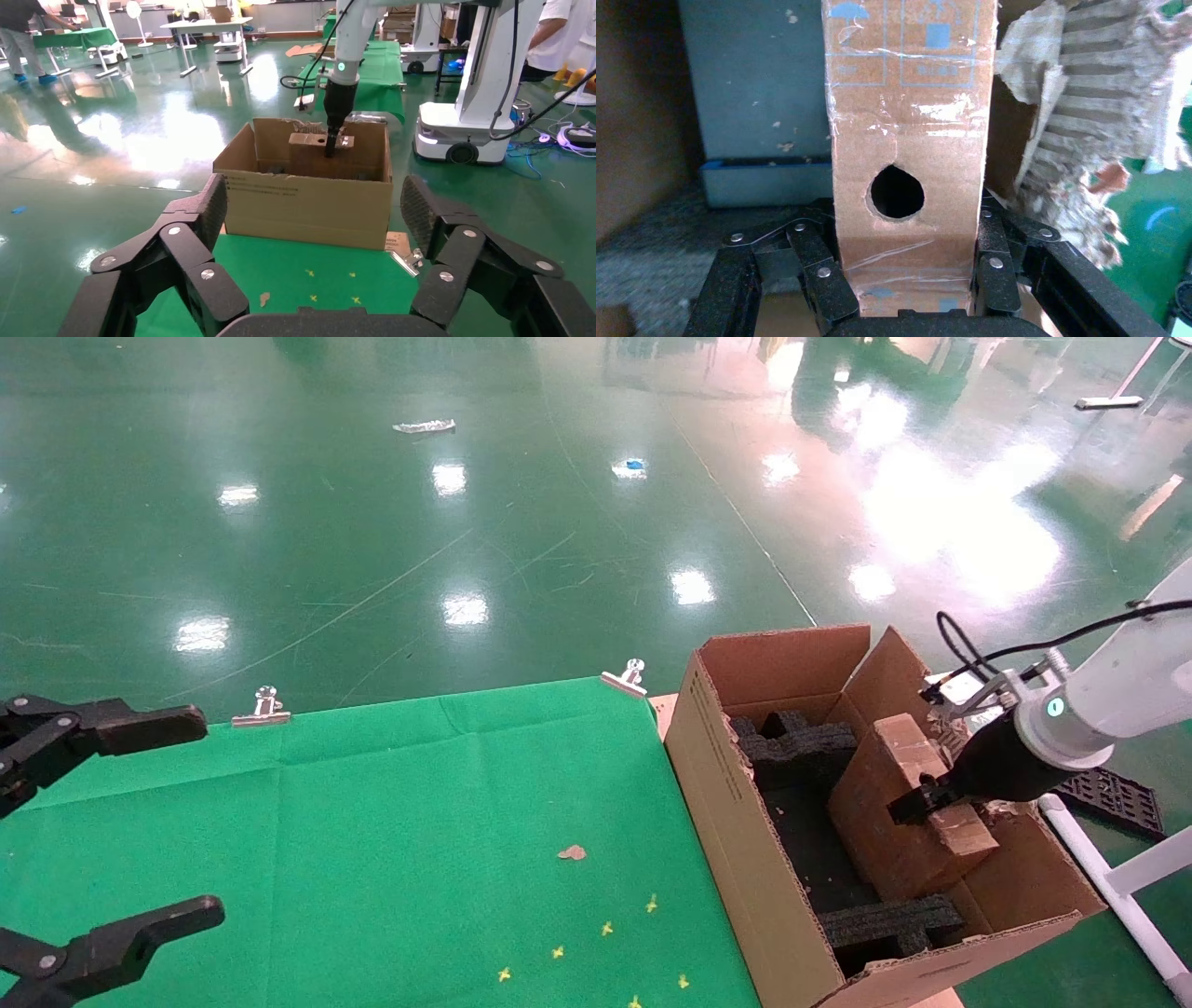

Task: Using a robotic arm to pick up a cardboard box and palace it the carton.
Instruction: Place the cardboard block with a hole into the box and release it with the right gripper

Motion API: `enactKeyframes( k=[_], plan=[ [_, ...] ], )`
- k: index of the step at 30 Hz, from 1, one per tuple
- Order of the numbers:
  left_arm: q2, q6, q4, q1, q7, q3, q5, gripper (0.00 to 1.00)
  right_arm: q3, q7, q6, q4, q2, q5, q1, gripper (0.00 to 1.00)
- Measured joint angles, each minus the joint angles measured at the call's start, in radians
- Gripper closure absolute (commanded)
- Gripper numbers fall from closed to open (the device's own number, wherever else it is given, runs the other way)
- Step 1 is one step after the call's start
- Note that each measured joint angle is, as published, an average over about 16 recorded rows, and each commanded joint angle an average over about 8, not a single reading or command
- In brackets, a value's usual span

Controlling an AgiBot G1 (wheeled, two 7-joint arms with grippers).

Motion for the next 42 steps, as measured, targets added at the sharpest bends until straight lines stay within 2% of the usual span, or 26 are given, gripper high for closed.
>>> enactKeyframes(
  k=[9,10,17,18,42],
  plan=[
    [0.0,0.0,0.0,0.0,0.0,0.001,0.0,0.0,0.03,-0.074,0.092,-0.08,-0.052,0.053,-0.115,1.0],
    [0.0,0.0,0.0,0.0,0.0,0.001,0.0,0.0,0.033,-0.083,0.099,-0.087,-0.056,0.059,-0.124,0.94],
    [0.0,0.0,0.0,0.0,0.0,0.001,-0.001,0.0,0.047,-0.138,0.116,-0.132,-0.079,0.08,-0.155,0.07],
    [0.0,0.0,0.0,0.0,0.001,0.001,-0.001,0.0,0.047,-0.144,0.115,-0.138,-0.082,0.081,-0.155,0.0],
    [-0.001,-0.001,0.0,-0.001,0.001,0.002,-0.002,0.0,0.038,-0.188,0.082,-0.238,-0.131,0.067,-0.149,0.0]
  ],
)
